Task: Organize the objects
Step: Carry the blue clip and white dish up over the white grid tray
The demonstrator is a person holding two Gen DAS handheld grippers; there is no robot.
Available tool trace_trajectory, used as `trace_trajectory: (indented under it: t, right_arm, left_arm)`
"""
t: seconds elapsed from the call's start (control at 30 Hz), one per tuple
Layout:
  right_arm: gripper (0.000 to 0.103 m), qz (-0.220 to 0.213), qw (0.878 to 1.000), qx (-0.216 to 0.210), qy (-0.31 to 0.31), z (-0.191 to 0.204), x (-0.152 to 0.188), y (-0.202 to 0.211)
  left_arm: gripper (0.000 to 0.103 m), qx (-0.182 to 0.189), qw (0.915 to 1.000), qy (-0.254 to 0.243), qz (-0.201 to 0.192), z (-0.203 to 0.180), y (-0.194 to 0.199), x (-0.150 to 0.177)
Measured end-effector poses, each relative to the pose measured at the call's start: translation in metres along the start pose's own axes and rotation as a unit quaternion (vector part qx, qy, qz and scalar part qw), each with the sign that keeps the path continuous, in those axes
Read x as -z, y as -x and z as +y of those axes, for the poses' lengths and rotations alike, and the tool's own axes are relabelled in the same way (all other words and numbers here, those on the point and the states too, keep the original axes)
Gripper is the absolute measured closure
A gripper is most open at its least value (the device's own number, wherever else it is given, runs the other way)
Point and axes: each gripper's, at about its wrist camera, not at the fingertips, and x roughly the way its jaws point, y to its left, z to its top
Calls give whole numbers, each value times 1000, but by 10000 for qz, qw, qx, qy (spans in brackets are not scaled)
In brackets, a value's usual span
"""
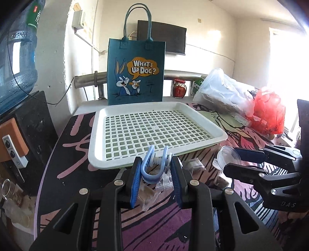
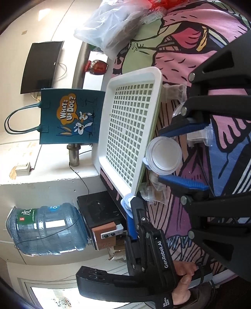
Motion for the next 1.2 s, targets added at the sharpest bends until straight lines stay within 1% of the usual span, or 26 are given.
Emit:
trace_trajectory:
  t: [0.1,0.13,0.23,0.37,1.2]
  right_arm:
    - [64,43,10000,68,-44,-2,5,-5]
    - [64,47,9999,102,-67,-3,6,-7]
    - [64,69,9998,131,-111,-3,10,-7]
    - [64,-126,9997,174,-75,-2,12,2]
    - [63,-109,9998,126,-103,-4,11,1]
  left_arm:
    - [75,-84,9999,-146,33,-7,-7,8]
    - [75,-58,9998,-157,99,-7,-9,9]
    - [75,-4,9999,-140,59,-7,-8,10]
    - [75,1,9999,-122,48,-6,-7,11]
    - [75,-16,9999,-79,101,-4,-9,13]
